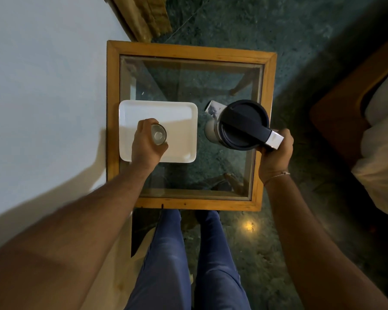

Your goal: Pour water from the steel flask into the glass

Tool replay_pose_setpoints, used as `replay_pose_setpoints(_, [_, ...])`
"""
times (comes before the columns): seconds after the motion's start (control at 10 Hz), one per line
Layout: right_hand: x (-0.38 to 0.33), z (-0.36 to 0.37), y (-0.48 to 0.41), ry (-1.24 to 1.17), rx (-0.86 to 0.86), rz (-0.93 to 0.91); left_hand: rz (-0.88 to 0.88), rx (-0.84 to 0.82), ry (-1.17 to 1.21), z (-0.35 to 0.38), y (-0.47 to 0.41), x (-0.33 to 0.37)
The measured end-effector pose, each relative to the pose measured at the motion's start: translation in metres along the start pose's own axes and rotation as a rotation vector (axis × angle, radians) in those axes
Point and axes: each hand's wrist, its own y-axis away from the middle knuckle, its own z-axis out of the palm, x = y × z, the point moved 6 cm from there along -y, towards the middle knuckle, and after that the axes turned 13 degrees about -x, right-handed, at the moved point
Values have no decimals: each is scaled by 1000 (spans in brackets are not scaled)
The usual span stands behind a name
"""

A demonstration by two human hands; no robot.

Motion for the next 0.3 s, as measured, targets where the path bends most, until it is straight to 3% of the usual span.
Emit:
replay_pose_setpoints(0.2, [-11,3,1,-108,-138,66,15,-39,-185,-18,4,12])
replay_pose_setpoints(0.3, [-32,1,7,-58,-225,121,5,63,-275,-37,28,21])
